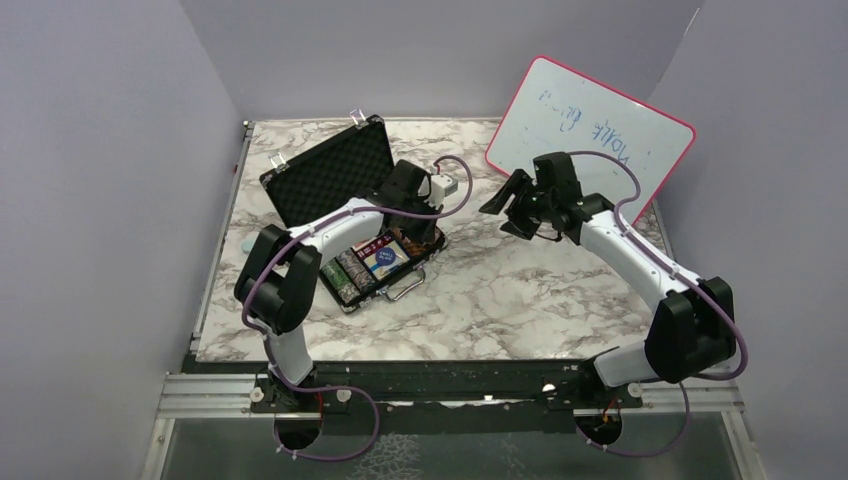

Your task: Pack up texas hold em set

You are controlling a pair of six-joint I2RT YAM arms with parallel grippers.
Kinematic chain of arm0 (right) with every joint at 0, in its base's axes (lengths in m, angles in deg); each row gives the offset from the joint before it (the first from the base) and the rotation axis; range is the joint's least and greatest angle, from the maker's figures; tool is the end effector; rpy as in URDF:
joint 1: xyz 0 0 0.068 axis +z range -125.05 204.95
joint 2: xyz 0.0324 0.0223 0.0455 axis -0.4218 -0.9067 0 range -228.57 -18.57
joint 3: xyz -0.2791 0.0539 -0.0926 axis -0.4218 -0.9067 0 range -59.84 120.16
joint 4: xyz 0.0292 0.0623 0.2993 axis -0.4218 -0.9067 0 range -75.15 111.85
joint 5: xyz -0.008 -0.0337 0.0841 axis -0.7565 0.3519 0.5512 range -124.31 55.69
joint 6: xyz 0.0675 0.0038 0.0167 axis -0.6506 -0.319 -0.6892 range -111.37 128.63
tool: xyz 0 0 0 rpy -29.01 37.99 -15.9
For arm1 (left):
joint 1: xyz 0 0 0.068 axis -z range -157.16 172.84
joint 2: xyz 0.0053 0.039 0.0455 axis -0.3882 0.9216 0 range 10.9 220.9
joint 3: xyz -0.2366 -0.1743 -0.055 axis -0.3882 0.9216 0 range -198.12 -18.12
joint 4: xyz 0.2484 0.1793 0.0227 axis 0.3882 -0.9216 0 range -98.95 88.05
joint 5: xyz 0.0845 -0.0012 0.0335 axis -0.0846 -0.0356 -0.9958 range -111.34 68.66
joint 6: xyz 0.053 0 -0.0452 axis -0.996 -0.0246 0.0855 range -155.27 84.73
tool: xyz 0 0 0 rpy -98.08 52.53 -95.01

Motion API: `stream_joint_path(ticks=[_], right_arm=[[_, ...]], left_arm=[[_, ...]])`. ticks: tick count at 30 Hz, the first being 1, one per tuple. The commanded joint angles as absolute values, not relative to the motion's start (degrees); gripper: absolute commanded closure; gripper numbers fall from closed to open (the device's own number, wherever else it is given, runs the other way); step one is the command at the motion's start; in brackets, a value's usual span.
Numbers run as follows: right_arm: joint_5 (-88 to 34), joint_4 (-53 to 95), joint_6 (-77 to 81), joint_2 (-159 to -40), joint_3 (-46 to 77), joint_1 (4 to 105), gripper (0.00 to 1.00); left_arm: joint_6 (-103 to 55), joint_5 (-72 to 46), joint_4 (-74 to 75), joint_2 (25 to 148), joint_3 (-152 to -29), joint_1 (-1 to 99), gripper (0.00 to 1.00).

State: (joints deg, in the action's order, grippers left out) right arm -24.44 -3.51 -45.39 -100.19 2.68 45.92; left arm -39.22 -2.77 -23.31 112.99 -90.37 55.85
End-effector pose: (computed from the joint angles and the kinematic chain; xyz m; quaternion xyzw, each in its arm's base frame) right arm 0.3392 0.1403 0.2711 0.2294 0.8902 0.2975 0.2576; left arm 0.3636 -0.2577 0.2046 0.3459 0.8659 -0.2296 0.2792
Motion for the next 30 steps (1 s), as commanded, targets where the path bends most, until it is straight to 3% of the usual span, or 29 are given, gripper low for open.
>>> stream_joint_path(ticks=[1, 3, 8, 11, 19, 23, 26, 28, 30], right_arm=[[-23.3, -3.8, -44.4, -101.1, 4.6, 45.6, 0.31], [-23.1, -3.7, -44.4, -101.4, 4.5, 45.6, 0.31], [-21.6, -3.9, -44.2, -102.1, 4.7, 45.4, 0.31], [-20.9, -4.0, -44.2, -102.2, 4.6, 45.2, 0.31], [-20.6, -3.2, -43.4, -101.1, 3.3, 44.9, 0.31], [-20.3, -3.1, -42.1, -100.9, 2.8, 44.9, 0.31], [-20.3, -3.3, -41.5, -100.7, 2.4, 44.9, 0.31], [-20.2, -3.2, -41.3, -100.7, 2.2, 44.9, 0.31], [-20.0, -3.2, -41.1, -100.8, 2.2, 44.9, 0.31]], left_arm=[[-40.0, -4.5, -25.1, 114.0, -91.7, 55.9, 1.0], [-39.8, -5.3, -25.2, 114.1, -92.1, 56.0, 1.0], [-39.9, -5.9, -25.2, 114.2, -92.9, 55.9, 0.75], [-39.8, -5.3, -25.3, 113.6, -93.5, 55.9, 0.65], [-39.1, -5.3, -24.9, 110.3, -94.5, 55.6, 0.63], [-38.1, -8.1, -24.3, 106.1, -97.0, 54.3, 0.55], [-38.8, -12.7, -24.1, 103.0, -99.6, 53.0, 0.37], [-40.8, -15.8, -23.1, 100.5, -100.4, 51.7, 0.16], [-42.3, -18.3, -21.9, 98.0, -100.7, 50.0, 0.04]])
